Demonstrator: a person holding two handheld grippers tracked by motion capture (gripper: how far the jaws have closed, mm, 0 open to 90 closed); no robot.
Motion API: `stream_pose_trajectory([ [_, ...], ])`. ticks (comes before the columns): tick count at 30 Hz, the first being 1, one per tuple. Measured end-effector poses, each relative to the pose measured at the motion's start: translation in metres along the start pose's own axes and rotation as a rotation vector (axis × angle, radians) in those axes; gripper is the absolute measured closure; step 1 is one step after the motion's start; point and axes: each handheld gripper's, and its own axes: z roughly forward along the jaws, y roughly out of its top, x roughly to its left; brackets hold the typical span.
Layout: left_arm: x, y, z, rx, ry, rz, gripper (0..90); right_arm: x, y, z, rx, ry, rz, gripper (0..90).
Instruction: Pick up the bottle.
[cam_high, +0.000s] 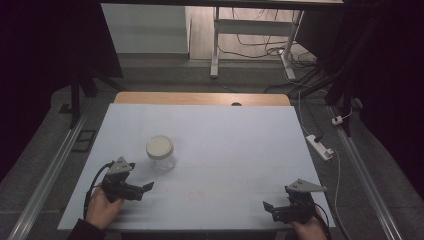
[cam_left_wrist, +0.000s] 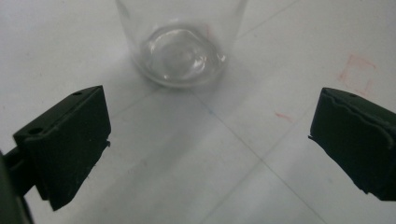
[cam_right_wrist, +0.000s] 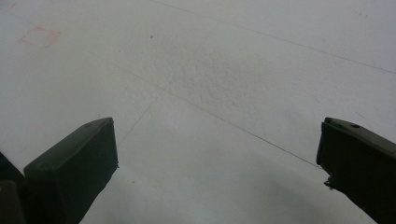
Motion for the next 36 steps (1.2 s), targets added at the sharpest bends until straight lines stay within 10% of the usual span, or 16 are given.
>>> stream_pose_trajectory([
  [36, 0.02, 0.048, 0.062, -0.082, -0.037, 0.09, 0.6, 0.0, 0.0, 0.001, 0.007, 0.005, -0.006, 0.0],
])
